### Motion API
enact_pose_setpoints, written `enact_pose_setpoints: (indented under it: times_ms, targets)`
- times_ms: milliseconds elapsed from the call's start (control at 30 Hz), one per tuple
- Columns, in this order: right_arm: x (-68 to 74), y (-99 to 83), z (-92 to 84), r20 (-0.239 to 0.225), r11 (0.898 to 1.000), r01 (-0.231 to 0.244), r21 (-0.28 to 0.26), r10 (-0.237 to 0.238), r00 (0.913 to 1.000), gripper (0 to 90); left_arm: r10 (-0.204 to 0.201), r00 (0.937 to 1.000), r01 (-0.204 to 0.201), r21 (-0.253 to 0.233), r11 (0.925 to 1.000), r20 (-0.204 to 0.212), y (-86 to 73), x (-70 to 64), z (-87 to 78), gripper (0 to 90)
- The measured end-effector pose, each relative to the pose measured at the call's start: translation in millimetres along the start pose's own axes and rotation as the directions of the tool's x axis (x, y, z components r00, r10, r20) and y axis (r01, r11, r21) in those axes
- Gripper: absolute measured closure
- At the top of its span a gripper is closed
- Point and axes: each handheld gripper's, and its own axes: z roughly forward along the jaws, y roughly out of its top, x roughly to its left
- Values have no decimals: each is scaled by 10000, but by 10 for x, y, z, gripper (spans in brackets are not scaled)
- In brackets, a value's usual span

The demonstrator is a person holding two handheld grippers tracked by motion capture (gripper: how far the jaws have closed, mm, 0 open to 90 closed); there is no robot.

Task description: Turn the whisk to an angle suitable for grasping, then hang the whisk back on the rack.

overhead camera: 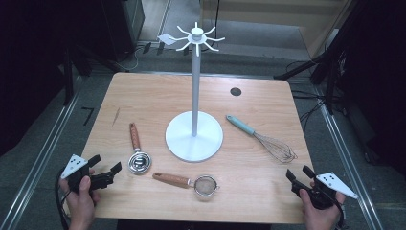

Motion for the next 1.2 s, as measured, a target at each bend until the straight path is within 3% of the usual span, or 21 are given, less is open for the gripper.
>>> enact_pose_setpoints:
  times_ms: [67, 133, 233, 300, 333, 467, 533, 567, 600, 633, 800, 933, 1133, 1200]
  targets:
    - [12, 16, -3, -18, 9998, 203, 73, -203, 9998, 364, -5, 10000, 5, -21, 10000, 9, -1, -1, -2, 50]
    - [70, 66, 7, 67, 9945, 1000, 306, -1002, 9949, 399, 2, 10000, -2, -20, 10000, 13, -1, -3, -1, 50]
    - [103, 143, 11, -336, 9877, 1544, 227, -1536, 9876, 399, 18, 10000, -18, -9, 10000, 26, -2, -3, -2, 50]
    - [123, 160, 6, -271, 9864, 1625, 255, -1618, 9864, 402, 3, 10000, -3, -29, 10000, 36, -4, -4, -4, 50]
    - [162, 195, 0, -268, 9832, 1732, 578, -1719, 9848, 391, 8, 10000, -8, -35, 10000, 37, -6, -8, -5, 50]
    - [229, 258, -2, -923, 9742, 1908, 1209, -1803, 9793, 336, 19, 10000, -19, 14, 10000, 42, -1, -10, 4, 50]
    - [250, 281, -7, -993, 9699, 2043, 1321, -1921, 9763, 332, 12, 10000, -12, 8, 10000, 51, 0, -11, 7, 50]
    - [274, 307, -11, -1009, 9651, 2192, 1435, -2061, 9733, 319, 18, 10000, -18, 27, 10000, 75, 2, -10, 9, 50]
    - [323, 365, -8, -1262, 9478, 2669, 1746, -2473, 9607, 252, 10, 10000, -10, 28, 10000, 60, 4, -7, 12, 50]
    - [352, 392, -1, -1302, 9377, 2883, 1941, -2667, 9549, 238, 3, 10000, -4, 37, 10000, 56, 5, -6, 11, 50]
    - [402, 498, 74, -1419, 9013, 3455, 2614, -3181, 9374, 305, -73, 9999, 73, -13, 10000, 90, 1, 1, 5, 50]
    - [415, 592, 106, -1527, 8856, 3687, 2824, -3379, 9287, 320, -34, 9999, 35, -40, 10000, 100, -2, -2, 0, 50]
    - [423, 705, 182, -1758, 8725, 3921, 2915, -3540, 9186, 343, -51, 9999, 51, -40, 10000, 97, -2, -3, -2, 50]
    - [433, 735, 228, -1827, 8637, 4029, 3029, -3623, 9140, 343, -14, 10000, 15, -69, 10000, 81, -4, -8, 0, 50]
